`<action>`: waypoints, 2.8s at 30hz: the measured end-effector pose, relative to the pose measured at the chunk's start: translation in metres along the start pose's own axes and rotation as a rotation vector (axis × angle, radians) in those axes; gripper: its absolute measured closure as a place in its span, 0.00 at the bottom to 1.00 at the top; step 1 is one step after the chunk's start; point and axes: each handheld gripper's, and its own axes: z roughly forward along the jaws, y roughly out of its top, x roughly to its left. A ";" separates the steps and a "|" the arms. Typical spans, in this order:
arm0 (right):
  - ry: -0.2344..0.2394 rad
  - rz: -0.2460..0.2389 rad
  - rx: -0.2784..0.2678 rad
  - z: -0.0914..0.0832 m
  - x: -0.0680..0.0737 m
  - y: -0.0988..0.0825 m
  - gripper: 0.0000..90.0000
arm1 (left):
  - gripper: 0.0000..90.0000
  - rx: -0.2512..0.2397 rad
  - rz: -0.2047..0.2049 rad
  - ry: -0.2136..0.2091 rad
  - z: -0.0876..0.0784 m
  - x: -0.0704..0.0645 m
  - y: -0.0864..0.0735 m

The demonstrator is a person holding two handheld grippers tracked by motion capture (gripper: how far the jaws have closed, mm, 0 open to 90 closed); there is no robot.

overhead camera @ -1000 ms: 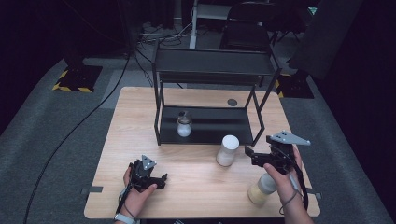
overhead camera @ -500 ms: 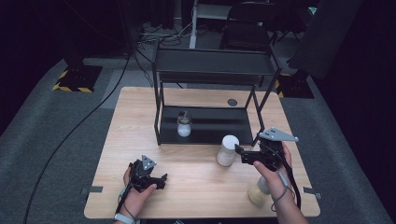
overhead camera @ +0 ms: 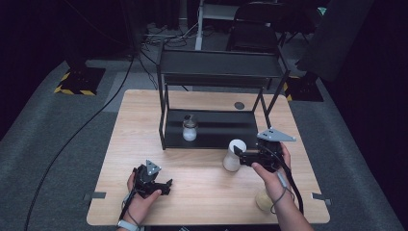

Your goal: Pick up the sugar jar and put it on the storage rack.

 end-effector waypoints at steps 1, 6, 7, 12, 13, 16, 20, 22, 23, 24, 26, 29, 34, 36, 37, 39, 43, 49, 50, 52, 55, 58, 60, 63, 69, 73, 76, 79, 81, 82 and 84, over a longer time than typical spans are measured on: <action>0.000 0.002 0.004 0.002 0.000 0.001 0.04 | 0.02 0.000 0.000 0.000 0.000 0.000 0.000; 0.010 0.029 0.028 0.011 -0.002 0.004 0.04 | 0.02 0.000 0.001 0.000 0.000 0.000 0.000; 0.006 0.031 0.031 0.012 -0.001 0.004 0.04 | 0.02 0.000 0.001 -0.001 0.000 0.000 0.000; -0.008 0.039 0.056 0.019 0.001 0.007 0.04 | 0.02 0.001 0.002 -0.002 0.000 0.001 0.000; -0.007 0.037 0.060 0.021 0.002 0.007 0.04 | 0.02 0.001 0.003 -0.002 0.000 0.001 0.000; -0.008 0.033 0.075 0.025 0.004 0.008 0.04 | 0.02 0.001 0.003 -0.002 0.000 0.001 0.000; -0.016 0.026 0.101 0.033 0.008 0.010 0.05 | 0.02 0.001 0.003 -0.002 0.000 0.001 0.000; -0.020 0.023 0.111 0.037 0.010 0.010 0.06 | 0.02 0.001 0.003 -0.002 0.000 0.001 0.000; -0.024 0.021 0.115 0.038 0.011 0.009 0.06 | 0.02 0.001 0.002 -0.002 0.000 0.001 0.000; -0.027 0.019 0.121 0.040 0.011 0.009 0.06 | 0.02 0.001 0.003 -0.002 0.000 0.001 0.000; -0.028 0.024 0.130 0.044 0.012 0.008 0.07 | 0.02 0.001 0.002 -0.002 0.000 0.001 0.000; -0.030 0.027 0.150 0.049 0.013 0.007 0.08 | 0.02 0.001 0.003 -0.002 0.000 0.001 0.000; -0.039 0.034 0.171 0.055 0.013 0.006 0.14 | 0.02 0.001 0.003 -0.002 0.000 0.001 0.000; -0.047 0.024 0.181 0.058 0.014 0.006 0.17 | 0.02 0.001 0.003 -0.002 0.000 0.001 0.000; -0.048 0.017 0.186 0.058 0.014 0.006 0.19 | 0.02 0.001 0.002 -0.002 0.000 0.001 0.000; -0.053 0.008 0.193 0.061 0.013 0.005 0.23 | 0.02 0.001 0.002 -0.002 0.000 0.001 0.000; -0.063 -0.002 0.191 0.062 0.015 0.004 0.34 | 0.02 0.001 0.003 -0.002 0.000 0.001 0.000; -0.068 -0.006 0.207 0.064 0.015 0.006 0.37 | 0.02 0.001 0.003 -0.003 0.000 0.001 0.000; -0.070 -0.006 0.206 0.064 0.016 0.006 0.37 | 0.02 0.000 0.003 -0.003 0.000 0.001 0.000; -0.073 -0.010 0.205 0.064 0.017 0.006 0.37 | 0.02 0.001 0.003 -0.003 0.000 0.001 0.000; -0.074 -0.012 0.202 0.064 0.017 0.005 0.37 | 0.02 0.001 0.004 -0.004 0.000 0.001 0.000; -0.075 -0.013 0.198 0.063 0.018 0.004 0.38 | 0.02 0.001 0.005 -0.004 0.000 0.001 0.000; -0.072 -0.013 0.200 0.063 0.018 0.004 0.38 | 0.02 0.001 0.005 -0.004 0.000 0.001 0.000; -0.065 -0.013 0.197 0.062 0.018 0.004 0.38 | 0.02 0.001 0.007 -0.005 0.000 0.001 0.000; -0.060 -0.020 0.172 0.053 0.022 0.003 0.38 | 0.02 0.001 0.007 -0.006 0.000 0.002 0.000; -0.055 -0.029 0.161 0.045 0.024 0.006 0.38 | 0.02 0.001 0.008 -0.005 0.000 0.002 0.000; -0.051 -0.041 0.151 0.038 0.025 0.011 0.38 | 0.02 0.002 0.008 -0.006 0.000 0.002 0.000; -0.041 -0.049 0.142 0.030 0.024 0.017 0.38 | 0.02 0.001 0.008 -0.005 0.000 0.002 0.000; -0.034 -0.052 0.137 0.025 0.023 0.021 0.38 | 0.02 0.001 0.008 -0.005 0.000 0.002 0.000; -0.032 -0.056 0.136 0.023 0.023 0.024 0.38 | 0.02 0.001 0.007 -0.006 0.000 0.002 0.000; -0.025 -0.056 0.131 0.019 0.021 0.029 0.38 | 0.02 0.001 0.007 -0.006 0.000 0.002 0.000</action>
